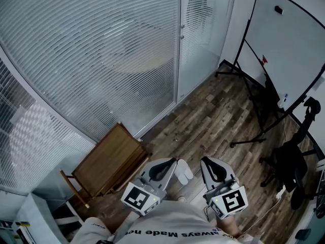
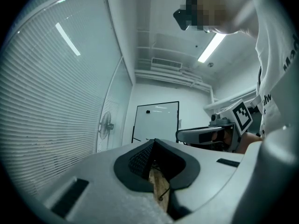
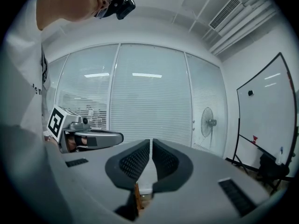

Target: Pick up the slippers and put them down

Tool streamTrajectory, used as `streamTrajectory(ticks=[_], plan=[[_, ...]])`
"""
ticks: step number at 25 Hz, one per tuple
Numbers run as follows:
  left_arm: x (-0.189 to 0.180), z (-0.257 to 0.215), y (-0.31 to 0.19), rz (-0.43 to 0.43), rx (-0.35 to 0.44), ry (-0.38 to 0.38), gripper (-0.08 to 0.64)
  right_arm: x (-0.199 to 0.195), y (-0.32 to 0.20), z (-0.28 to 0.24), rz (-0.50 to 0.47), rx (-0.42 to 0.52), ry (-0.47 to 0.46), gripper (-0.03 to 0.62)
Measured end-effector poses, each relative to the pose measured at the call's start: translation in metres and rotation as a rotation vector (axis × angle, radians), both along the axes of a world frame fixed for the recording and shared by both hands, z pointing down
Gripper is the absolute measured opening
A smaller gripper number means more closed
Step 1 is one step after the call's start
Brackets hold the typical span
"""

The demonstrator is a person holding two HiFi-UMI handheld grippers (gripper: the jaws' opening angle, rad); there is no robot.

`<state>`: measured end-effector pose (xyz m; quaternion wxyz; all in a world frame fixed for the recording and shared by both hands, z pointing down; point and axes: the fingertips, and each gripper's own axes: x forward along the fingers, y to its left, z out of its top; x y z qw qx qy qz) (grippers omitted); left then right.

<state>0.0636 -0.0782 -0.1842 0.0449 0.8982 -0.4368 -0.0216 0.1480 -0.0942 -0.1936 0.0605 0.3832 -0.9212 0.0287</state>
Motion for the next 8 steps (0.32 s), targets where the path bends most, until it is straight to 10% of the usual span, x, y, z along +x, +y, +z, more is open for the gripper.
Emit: streamTrajectory(ticks=[8], plan=[[-0.0013,0.0051,0.0023,0.000,-0.005,-0.002,0.012,-0.0003,0.0014,0.0024,0.005,0.006,0.005,0.025]])
